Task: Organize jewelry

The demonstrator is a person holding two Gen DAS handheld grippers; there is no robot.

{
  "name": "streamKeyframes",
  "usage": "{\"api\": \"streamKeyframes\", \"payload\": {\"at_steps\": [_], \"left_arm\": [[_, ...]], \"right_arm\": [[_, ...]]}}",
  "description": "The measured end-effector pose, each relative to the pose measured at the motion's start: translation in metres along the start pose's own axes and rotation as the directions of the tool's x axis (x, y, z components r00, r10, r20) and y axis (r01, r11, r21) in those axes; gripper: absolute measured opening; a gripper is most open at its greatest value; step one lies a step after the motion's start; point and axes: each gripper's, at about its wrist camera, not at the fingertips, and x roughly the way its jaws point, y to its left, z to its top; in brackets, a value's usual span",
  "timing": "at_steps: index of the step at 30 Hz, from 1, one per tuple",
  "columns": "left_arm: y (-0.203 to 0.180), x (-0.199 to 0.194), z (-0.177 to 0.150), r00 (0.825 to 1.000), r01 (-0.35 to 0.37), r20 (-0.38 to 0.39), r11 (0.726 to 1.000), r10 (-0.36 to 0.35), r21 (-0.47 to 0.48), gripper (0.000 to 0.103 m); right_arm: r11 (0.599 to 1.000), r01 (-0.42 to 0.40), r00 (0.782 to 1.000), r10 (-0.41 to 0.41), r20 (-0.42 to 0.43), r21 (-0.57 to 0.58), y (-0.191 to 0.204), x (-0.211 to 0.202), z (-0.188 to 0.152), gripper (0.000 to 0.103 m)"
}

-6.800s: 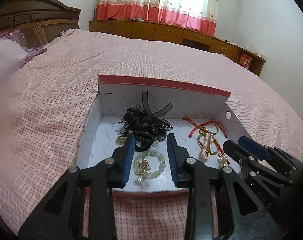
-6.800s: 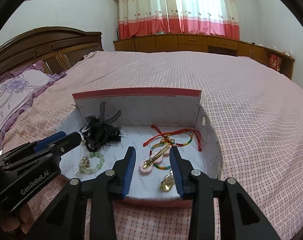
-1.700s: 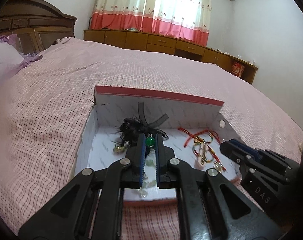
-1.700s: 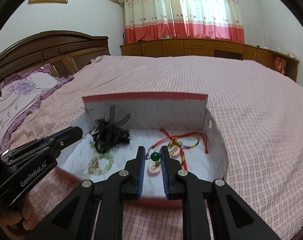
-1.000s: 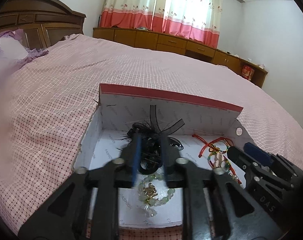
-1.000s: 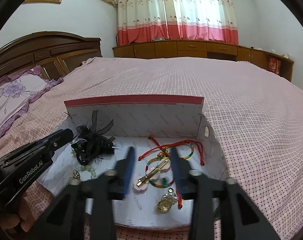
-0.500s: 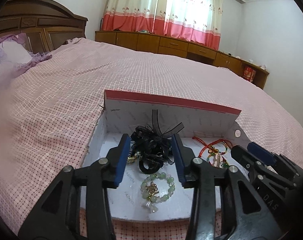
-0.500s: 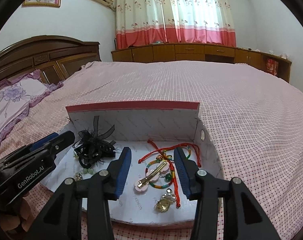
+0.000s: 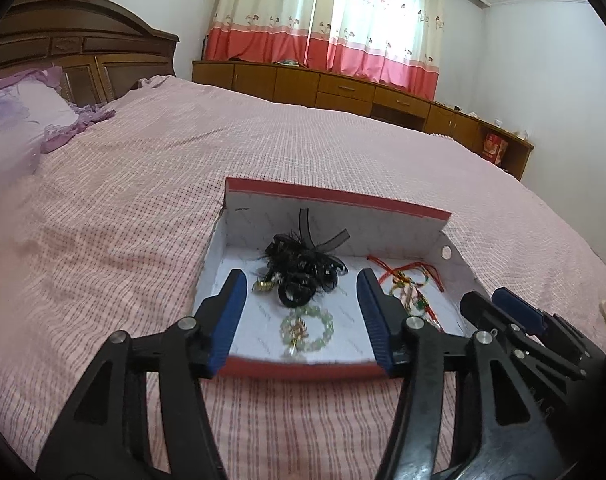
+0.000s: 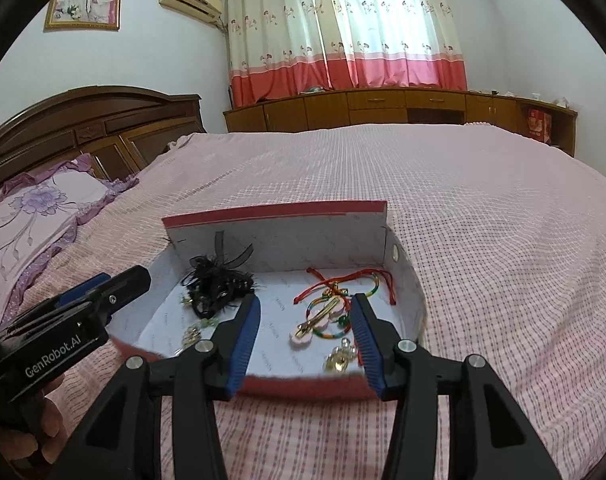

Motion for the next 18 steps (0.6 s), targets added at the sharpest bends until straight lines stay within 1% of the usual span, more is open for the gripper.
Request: {"api": "streamKeyframes", "payload": {"at_steps": [5,10,12,18], "left_arm": [[-0.003,-0.017,-0.008,1.000,0.004,-0.022,1.000,-0.004,0.004,0.050],[-0.010,-0.035,-0.018,1.000,0.002,-0.021,1.000,-0.002,0.014,0.051],[-0.012,-0.041,-0.023,1.000,-0.017,-0.021,1.000,0.017,0.017,0.055],[-0.013,-0.051,-0.037,0.998,-0.043,-0.038,0.999,0.043,0.018,0.060]], "right_arm": [[1.000,-0.004,1.000,0.004,0.003,0.007,0.005,-0.023,-0.009,0.050],[1.000,-0.008,1.000,0.008,0.005,0.002,0.009,-0.044,-0.020,0.051],[1.000,-0.006,1.000,0.006,0.004,0.002,0.011,-0.052,-0.026,0.051],[1.000,-0.008,1.000,0.008,-0.001,0.022,0.010,-0.067,-0.037,0.051]]}}
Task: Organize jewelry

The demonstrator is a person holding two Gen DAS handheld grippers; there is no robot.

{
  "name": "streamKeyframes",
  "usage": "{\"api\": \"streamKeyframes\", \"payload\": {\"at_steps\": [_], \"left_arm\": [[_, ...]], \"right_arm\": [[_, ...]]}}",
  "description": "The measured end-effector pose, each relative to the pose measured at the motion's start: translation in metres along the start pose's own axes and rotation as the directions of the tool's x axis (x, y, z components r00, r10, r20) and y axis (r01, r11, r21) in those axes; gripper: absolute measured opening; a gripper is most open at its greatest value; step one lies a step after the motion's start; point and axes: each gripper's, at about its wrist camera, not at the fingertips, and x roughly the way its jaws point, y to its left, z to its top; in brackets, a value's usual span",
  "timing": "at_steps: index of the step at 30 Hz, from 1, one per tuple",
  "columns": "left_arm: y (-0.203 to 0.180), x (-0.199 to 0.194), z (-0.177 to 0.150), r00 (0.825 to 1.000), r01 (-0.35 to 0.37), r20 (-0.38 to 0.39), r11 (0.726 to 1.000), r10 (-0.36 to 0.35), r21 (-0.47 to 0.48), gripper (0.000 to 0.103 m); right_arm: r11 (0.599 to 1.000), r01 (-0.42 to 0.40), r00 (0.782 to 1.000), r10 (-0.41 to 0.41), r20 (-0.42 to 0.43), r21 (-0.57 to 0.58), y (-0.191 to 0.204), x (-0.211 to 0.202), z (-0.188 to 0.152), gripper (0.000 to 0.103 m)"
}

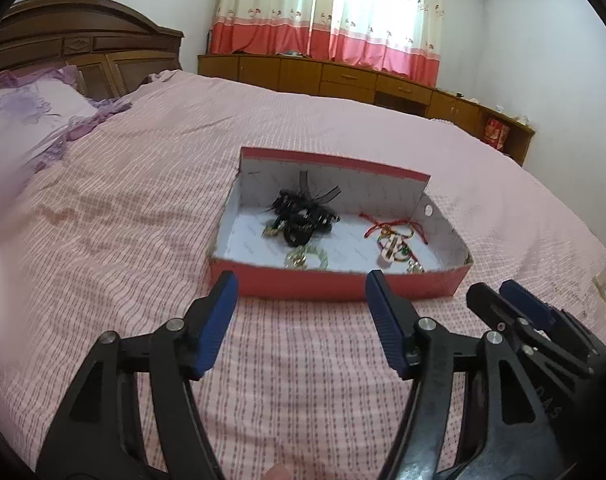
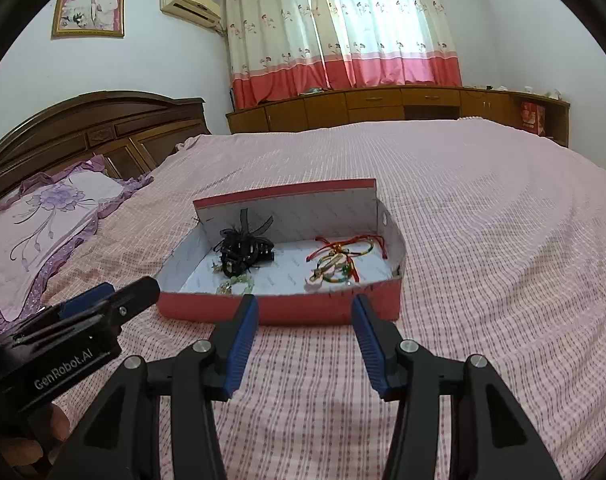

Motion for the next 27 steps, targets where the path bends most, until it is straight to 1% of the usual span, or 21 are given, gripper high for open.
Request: {"api": "streamKeyframes", "payload": {"at_steps": [5,11,27], "left_arm": [[-0.002,-0.003,-0.008,1.000,-0.008,-0.009,1.000,0.008,0.010,0.061],[-0.006,-0.008,-0.009,1.000,0.004,-0.008,1.000,-0.004,0.014,0.061],[-0.006,-0.011,-0.011,1.000,0.007,-0.002,1.000,-0.007,0.007,0.061]], "right_arm": [[1.000,-0.002,1.000,0.002,-0.012,0.006,0.001,-0.008,-0.012,0.052],[1.000,-0.001,1.000,0.002,-0.021,0.017,0.000,-0.014,-0.021,0.052],[1.000,-0.002,1.000,0.002,-0.012,0.011,0.002,-0.018,-0.020,0.051]]}}
